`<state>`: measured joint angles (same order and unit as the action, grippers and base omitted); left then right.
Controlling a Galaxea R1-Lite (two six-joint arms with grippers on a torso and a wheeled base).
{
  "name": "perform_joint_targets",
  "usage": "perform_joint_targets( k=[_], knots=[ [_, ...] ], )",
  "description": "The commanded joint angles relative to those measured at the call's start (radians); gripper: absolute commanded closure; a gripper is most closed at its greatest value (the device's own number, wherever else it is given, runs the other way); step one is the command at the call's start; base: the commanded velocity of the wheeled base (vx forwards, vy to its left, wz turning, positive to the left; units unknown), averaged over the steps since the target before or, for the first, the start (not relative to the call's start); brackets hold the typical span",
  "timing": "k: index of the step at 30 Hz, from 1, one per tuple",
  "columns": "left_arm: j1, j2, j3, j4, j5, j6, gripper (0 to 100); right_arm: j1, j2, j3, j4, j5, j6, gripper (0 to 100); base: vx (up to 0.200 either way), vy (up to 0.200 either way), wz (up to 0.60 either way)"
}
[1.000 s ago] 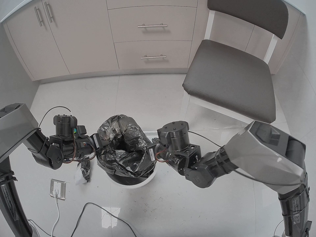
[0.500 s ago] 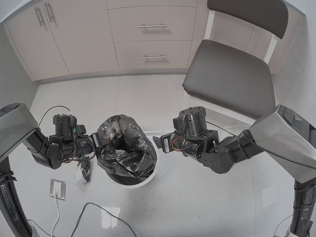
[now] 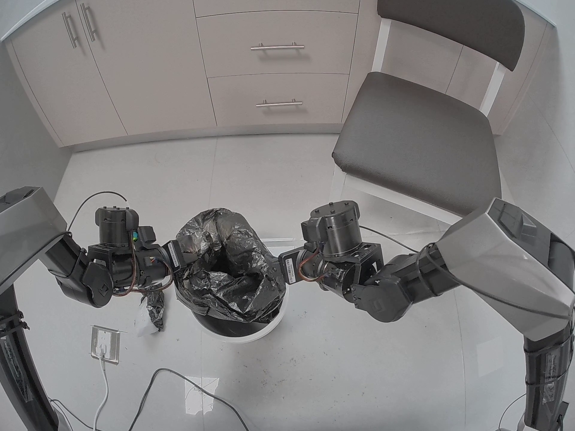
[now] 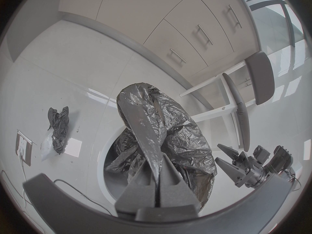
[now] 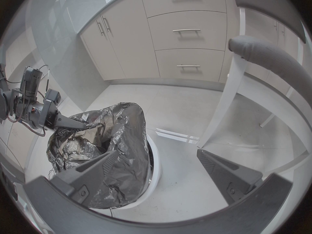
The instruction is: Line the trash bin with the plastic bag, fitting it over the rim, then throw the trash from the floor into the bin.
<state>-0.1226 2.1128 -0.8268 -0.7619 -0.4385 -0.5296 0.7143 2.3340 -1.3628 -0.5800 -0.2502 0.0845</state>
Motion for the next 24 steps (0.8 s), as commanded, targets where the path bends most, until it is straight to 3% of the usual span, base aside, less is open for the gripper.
perform_joint_targets(
  k=[1, 13, 24],
  knots=[
    [-0.002, -0.005, 0.000, 0.000, 0.000, -0.006, 100, 0.011, 0.073, -0.055, -0.001, -0.020, -0.005, 0, 0.000, 0.000, 0.00],
    [-0.002, -0.007, 0.002, -0.002, 0.000, -0.006, 100, 0.100, 0.076, -0.110, 0.057, -0.031, -0.002, 0, 0.000, 0.000, 0.00],
    [0.000, -0.027, 0.017, -0.002, -0.003, -0.006, 100, 0.048, 0.136, -0.303, 0.065, -0.092, 0.003, 0, 0.000, 0.000, 0.00]
  ],
)
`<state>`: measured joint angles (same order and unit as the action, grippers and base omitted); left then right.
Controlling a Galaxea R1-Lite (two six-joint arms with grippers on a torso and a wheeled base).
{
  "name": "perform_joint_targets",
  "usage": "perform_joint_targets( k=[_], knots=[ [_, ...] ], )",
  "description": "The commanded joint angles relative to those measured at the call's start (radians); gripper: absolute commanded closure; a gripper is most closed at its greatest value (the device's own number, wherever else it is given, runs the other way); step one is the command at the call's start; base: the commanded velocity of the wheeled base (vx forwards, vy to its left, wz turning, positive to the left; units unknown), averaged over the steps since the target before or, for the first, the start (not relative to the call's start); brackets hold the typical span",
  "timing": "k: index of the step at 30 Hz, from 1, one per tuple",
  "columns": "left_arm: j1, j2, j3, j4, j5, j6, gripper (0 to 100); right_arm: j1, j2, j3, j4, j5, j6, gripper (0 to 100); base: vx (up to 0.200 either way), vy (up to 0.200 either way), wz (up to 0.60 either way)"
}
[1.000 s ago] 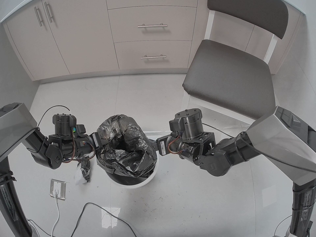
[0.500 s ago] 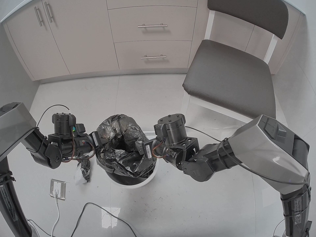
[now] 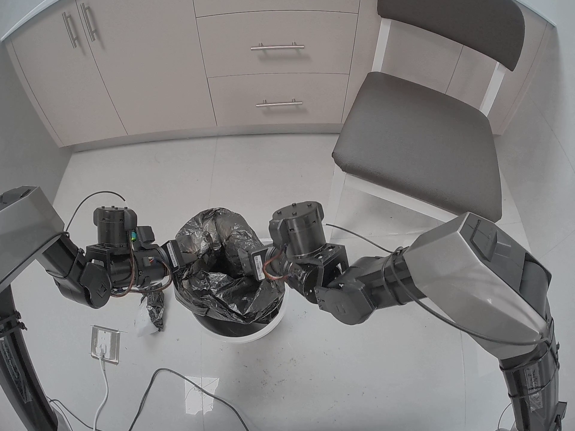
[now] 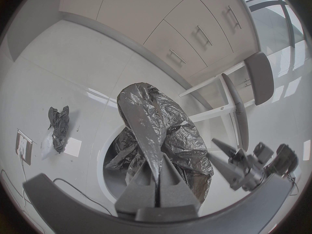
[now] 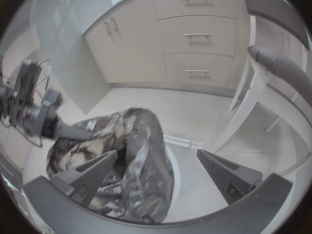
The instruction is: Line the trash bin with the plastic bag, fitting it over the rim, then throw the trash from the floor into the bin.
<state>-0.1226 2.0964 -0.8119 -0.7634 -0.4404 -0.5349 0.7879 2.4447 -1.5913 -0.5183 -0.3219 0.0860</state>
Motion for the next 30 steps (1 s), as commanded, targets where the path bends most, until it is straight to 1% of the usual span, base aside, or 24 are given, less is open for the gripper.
perform_joint_targets(
  k=[1, 5, 8, 13, 22, 26, 30],
  knots=[
    [0.000, -0.010, 0.002, -0.001, -0.001, 0.000, 100, -0.033, 0.022, -0.082, 0.003, -0.020, 0.001, 0, 0.000, 0.000, 0.00],
    [-0.002, -0.010, 0.004, -0.001, -0.001, 0.000, 100, -0.061, 0.036, -0.092, 0.003, -0.022, 0.000, 0, 0.000, 0.000, 0.00],
    [0.000, -0.010, 0.005, -0.001, -0.001, 0.000, 100, -0.095, 0.074, -0.113, 0.003, -0.040, 0.000, 0, 0.000, 0.000, 0.00],
    [0.000, -0.010, 0.004, -0.001, -0.001, 0.000, 100, -0.107, 0.112, -0.125, 0.003, -0.048, 0.000, 0, 0.000, 0.000, 0.00],
    [0.000, -0.007, -0.001, -0.001, 0.000, 0.000, 100, -0.079, 0.114, -0.107, 0.003, -0.048, 0.000, 0, 0.000, 0.000, 0.00],
    [0.000, -0.006, -0.001, -0.001, 0.000, 0.000, 100, -0.038, 0.097, -0.038, 0.001, -0.049, 0.005, 0, 0.000, 0.000, 0.00],
    [0.000, -0.002, -0.004, -0.001, 0.000, 0.000, 100, -0.002, 0.099, -0.004, -0.003, -0.049, 0.018, 0, 0.000, 0.000, 0.00]
  ],
)
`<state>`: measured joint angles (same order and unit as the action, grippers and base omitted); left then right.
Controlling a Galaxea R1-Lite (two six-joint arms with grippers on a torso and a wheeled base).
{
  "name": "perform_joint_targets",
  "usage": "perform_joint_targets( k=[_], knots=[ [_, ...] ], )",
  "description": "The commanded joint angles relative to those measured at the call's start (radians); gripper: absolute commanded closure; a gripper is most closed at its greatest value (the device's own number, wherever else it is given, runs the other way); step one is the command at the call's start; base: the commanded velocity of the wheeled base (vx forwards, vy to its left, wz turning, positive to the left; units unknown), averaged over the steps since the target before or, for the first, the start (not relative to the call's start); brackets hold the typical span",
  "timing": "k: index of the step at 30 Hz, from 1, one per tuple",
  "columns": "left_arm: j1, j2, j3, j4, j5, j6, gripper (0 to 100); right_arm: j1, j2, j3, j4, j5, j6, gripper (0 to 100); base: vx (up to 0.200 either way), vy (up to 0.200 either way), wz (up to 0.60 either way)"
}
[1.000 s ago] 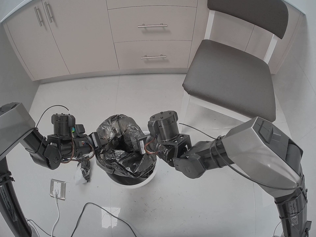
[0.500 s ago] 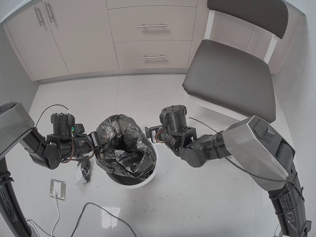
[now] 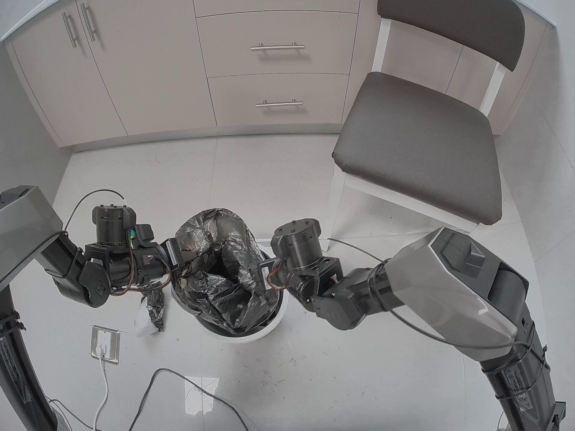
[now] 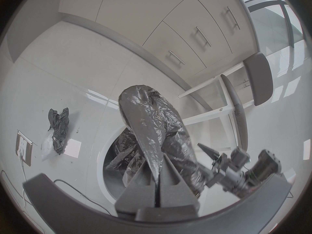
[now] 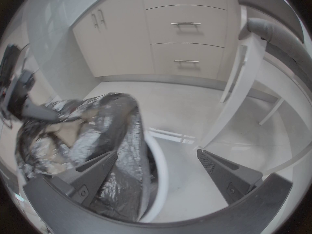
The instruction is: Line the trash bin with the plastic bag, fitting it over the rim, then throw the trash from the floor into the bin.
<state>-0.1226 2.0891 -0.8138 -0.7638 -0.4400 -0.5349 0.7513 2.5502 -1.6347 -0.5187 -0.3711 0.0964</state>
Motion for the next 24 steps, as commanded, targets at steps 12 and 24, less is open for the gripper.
perform_joint_targets(
  k=[12, 24],
  knots=[
    [-0.002, 0.006, 0.001, 0.000, 0.000, 0.000, 100, 0.054, 0.041, 0.039, 0.003, -0.020, 0.006, 0, 0.000, 0.000, 0.00],
    [-0.002, 0.002, 0.004, 0.000, 0.000, 0.000, 100, 0.040, 0.119, -0.030, 0.006, -0.077, -0.053, 0, 0.000, 0.000, 0.00]
  ],
)
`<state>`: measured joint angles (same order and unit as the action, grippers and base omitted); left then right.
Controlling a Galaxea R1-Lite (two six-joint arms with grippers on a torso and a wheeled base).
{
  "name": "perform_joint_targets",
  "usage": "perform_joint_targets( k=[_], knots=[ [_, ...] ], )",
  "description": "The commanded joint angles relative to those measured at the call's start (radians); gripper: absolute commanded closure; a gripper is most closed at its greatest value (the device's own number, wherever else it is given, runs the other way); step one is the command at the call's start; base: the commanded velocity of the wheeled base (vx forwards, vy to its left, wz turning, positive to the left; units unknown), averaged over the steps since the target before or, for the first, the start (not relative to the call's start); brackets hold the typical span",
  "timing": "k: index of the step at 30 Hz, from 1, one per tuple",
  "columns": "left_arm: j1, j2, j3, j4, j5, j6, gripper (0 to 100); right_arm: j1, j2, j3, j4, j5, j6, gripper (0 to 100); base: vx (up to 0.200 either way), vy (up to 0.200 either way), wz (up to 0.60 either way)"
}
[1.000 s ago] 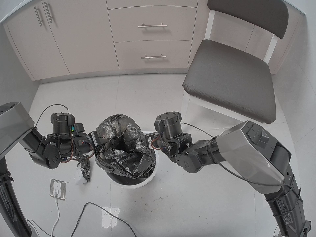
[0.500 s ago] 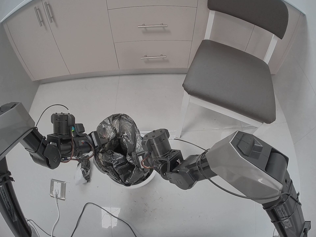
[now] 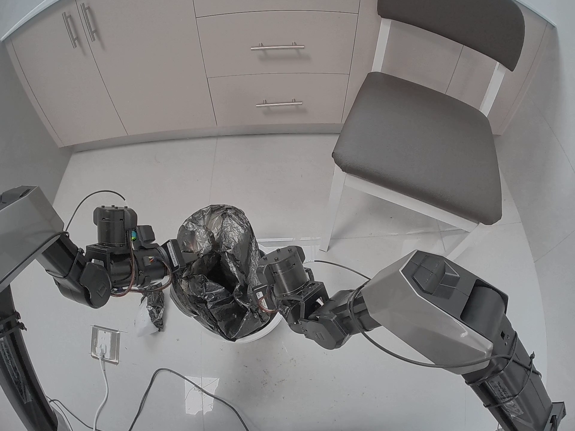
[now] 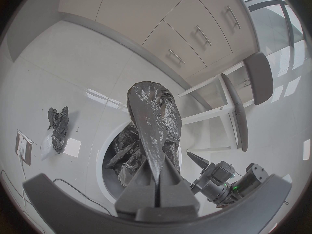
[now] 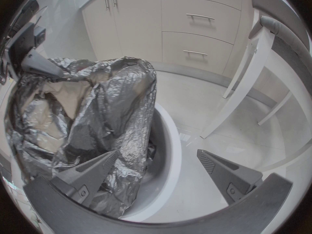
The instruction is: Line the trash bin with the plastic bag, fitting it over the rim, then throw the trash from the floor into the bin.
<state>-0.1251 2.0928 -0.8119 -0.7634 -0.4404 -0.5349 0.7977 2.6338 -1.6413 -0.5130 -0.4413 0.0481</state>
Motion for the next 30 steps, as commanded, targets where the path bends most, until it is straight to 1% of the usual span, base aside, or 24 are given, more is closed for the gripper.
perform_joint_targets(
  k=[1, 3, 5, 6, 9, 11, 15, 18, 22, 23, 24, 26, 27, 28, 30],
  knots=[
    [0.001, -0.002, 0.002, -0.001, 0.000, 0.000, 100, -0.009, 0.037, -0.025, 0.001, -0.010, -0.013, 0, 0.000, 0.000, 0.00],
    [0.001, -0.002, 0.002, -0.001, 0.000, 0.000, 100, -0.020, 0.045, -0.031, 0.001, -0.036, -0.048, 0, 0.000, 0.000, 0.00],
    [0.001, -0.002, 0.002, -0.001, -0.001, 0.000, 100, -0.021, 0.052, -0.043, 0.001, -0.054, -0.063, 0, 0.000, 0.000, 0.00],
    [0.001, -0.002, 0.004, -0.001, -0.001, 0.000, 100, -0.031, 0.068, -0.075, 0.001, -0.086, -0.080, 0, 0.000, 0.000, 0.00],
    [0.001, -0.003, 0.004, -0.001, -0.001, 0.000, 100, -0.035, 0.089, -0.124, 0.001, -0.137, -0.109, 0, 0.000, 0.000, 0.00],
    [0.001, -0.003, 0.004, -0.001, -0.001, 0.000, 100, -0.037, 0.092, -0.135, 0.001, -0.149, -0.116, 0, 0.000, 0.000, 0.00],
    [0.002, -0.005, 0.004, -0.001, -0.001, 0.000, 100, -0.037, 0.092, -0.158, 0.001, -0.212, -0.145, 0, 0.000, 0.000, 0.00],
    [0.002, -0.005, 0.004, -0.001, -0.001, 0.000, 100, -0.037, 0.087, -0.161, 0.001, -0.246, -0.160, 0, 0.000, 0.000, 0.00],
    [0.001, -0.005, 0.004, -0.001, -0.001, 0.000, 100, -0.037, 0.086, -0.161, -0.001, -0.269, -0.166, 0, 0.000, 0.000, 0.00],
    [0.001, -0.005, 0.004, -0.001, -0.001, 0.000, 100, -0.035, 0.084, -0.164, -0.001, -0.297, -0.168, 0, 0.000, 0.000, 0.00],
    [0.001, -0.005, 0.004, -0.001, -0.001, 0.000, 100, -0.034, 0.083, -0.166, -0.001, -0.306, -0.168, 0, 0.000, 0.000, 0.00],
    [0.001, -0.005, 0.004, -0.001, -0.001, -0.002, 100, -0.032, 0.083, -0.169, -0.001, -0.312, -0.168, 0, 0.000, 0.000, 0.00],
    [0.002, -0.005, 0.004, -0.001, -0.001, -0.004, 100, -0.031, 0.081, -0.176, -0.001, -0.336, -0.175, 0, 0.000, 0.000, 0.00],
    [0.002, -0.005, 0.004, -0.001, -0.001, -0.005, 100, -0.031, 0.081, -0.178, -0.001, -0.338, -0.177, 0, 0.000, 0.000, 0.00],
    [0.002, -0.007, 0.002, -0.001, -0.001, -0.019, 100, -0.031, 0.081, -0.190, -0.001, -0.376, -0.194, 0, 0.000, 0.000, 0.00]
  ],
)
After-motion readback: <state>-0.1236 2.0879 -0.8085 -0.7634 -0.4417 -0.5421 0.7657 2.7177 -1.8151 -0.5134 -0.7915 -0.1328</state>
